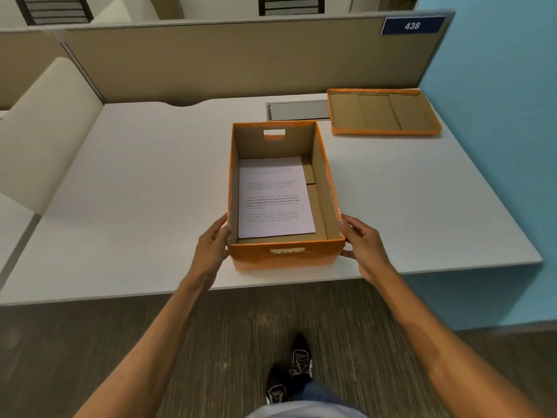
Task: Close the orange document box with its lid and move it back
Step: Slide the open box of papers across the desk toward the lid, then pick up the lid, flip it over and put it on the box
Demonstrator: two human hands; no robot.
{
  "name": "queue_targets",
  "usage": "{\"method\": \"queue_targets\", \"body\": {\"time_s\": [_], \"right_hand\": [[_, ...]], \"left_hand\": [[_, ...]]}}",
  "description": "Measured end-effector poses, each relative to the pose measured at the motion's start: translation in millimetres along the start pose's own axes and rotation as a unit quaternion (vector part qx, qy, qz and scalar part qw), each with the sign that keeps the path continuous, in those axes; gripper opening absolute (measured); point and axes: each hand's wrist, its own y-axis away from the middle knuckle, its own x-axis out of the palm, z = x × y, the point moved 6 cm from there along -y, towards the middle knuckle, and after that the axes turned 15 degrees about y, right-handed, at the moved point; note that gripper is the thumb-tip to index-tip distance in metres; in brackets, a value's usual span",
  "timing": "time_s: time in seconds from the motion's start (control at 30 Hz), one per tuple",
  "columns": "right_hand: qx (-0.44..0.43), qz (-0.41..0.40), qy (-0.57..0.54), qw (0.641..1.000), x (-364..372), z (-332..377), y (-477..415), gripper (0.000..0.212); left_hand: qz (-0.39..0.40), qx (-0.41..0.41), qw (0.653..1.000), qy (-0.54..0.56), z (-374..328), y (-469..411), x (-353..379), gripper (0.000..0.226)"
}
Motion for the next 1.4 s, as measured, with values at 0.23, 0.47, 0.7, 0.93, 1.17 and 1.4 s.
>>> {"method": "queue_targets", "body": {"time_s": [0.23, 0.47, 0.7, 0.93, 1.17, 1.4], "right_hand": [[-0.016, -0.007, 0.052, 0.998, -4, 0, -3, 0.051], [-0.033, -0.074, 0.103, 0.991, -26, 11, -2, 0.038], [-0.088, -0.13, 0.146, 0.977, -61, 29, 19, 0.036], [-0.132, -0.146, 0.164, 0.967, -109, 40, 21, 0.032], [-0.158, -0.153, 0.176, 0.959, -181, 36, -4, 0.027], [-0.176, -0.138, 0.189, 0.956, -257, 27, -46, 0.026]], "left_hand": [[-0.016, 0.022, 0.998, -0.06, -8, 7, 0, 0.056], [-0.035, 0.164, 0.96, -0.226, -43, 26, 16, 0.069], [0.042, 0.269, 0.922, -0.274, -70, 48, 79, 0.059], [0.082, 0.291, 0.924, -0.236, -73, 61, 148, 0.04], [0.095, 0.291, 0.935, -0.181, -70, 67, 241, 0.037], [0.105, 0.258, 0.945, -0.168, -61, 58, 335, 0.042]]}}
